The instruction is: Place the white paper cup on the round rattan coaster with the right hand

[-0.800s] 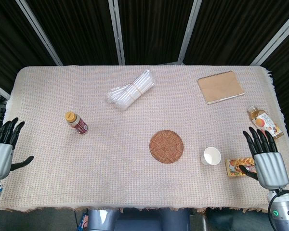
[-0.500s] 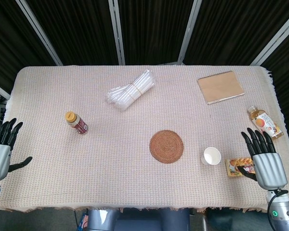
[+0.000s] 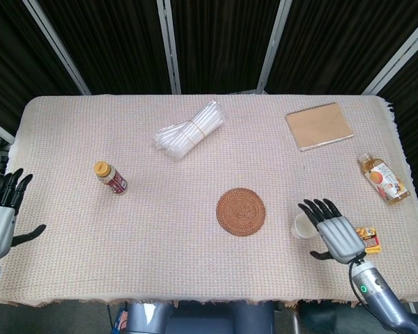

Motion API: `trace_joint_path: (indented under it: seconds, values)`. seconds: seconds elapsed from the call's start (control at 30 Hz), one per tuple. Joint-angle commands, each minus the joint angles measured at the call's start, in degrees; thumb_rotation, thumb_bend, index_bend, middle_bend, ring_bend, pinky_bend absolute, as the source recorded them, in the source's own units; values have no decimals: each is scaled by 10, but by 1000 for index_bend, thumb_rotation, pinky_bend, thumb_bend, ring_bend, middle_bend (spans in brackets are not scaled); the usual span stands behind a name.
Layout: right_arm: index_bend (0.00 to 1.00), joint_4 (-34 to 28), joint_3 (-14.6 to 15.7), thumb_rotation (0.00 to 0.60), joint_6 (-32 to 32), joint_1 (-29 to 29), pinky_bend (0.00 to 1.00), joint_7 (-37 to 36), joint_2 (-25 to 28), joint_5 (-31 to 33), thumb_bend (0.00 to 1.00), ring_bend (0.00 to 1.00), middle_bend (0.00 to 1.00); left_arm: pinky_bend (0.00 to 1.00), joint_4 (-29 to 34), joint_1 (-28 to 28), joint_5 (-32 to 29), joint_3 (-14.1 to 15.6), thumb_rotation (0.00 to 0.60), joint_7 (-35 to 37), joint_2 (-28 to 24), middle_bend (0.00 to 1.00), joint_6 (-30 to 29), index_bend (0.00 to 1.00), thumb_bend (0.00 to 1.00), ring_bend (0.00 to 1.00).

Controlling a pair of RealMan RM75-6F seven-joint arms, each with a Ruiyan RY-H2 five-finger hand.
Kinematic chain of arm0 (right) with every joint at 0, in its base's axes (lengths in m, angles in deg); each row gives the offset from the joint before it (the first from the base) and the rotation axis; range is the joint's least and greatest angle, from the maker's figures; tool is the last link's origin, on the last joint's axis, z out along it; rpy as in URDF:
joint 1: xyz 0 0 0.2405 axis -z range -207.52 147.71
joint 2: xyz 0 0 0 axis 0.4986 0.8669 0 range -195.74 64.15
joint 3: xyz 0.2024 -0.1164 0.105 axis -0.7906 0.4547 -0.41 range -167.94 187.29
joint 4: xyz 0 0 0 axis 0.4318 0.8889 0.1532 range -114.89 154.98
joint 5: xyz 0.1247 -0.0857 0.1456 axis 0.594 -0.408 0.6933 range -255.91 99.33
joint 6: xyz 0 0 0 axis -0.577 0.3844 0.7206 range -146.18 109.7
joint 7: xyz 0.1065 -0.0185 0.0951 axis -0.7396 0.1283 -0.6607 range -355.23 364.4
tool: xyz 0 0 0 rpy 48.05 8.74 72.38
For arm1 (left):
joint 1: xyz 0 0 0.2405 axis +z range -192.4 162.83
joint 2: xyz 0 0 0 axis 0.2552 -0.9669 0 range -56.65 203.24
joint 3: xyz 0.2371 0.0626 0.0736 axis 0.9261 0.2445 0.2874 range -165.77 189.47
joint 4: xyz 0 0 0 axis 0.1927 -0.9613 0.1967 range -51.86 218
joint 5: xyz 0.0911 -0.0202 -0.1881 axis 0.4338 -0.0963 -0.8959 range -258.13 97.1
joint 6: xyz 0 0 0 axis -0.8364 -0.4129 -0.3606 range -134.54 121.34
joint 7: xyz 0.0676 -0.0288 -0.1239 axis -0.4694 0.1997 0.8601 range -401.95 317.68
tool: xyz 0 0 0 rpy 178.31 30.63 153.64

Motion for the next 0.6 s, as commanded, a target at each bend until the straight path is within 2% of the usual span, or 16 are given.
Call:
trace_joint_path:
  seconds: [0.03,0.13,0.3,0.4,0.47,0.6]
  values:
    - [42,-1,-21,600,-46,-32,45,59,-18,71,0,53,117,0,-1,-2,0,-3,600,-2,2,0,3,0,0,0]
    - [39,0,-28,600,-50,-38,135,85,-29,101,0,92,134,0,-2,-2,0,-4,600,-3,2,0,5,0,0,0]
    - [79,10,-32,600,-58,-49,291,113,-49,136,31,232,258,0,-1,-3,-2,-6,600,-4,3,0,11,0,0,0]
    - [146,17,-34,600,-60,-54,333,116,-61,148,124,318,336,0,0,-2,1,-6,600,-3,2,0,10,0,0,0]
    - [226,24,-37,600,-57,-56,361,114,-72,153,189,372,394,0,1,-2,3,-6,600,-4,2,0,10,0,0,0]
    - [273,35,-40,600,-50,-58,376,101,-87,150,231,396,425,0,2,-1,2,-7,600,-2,1,0,12,0,0,0]
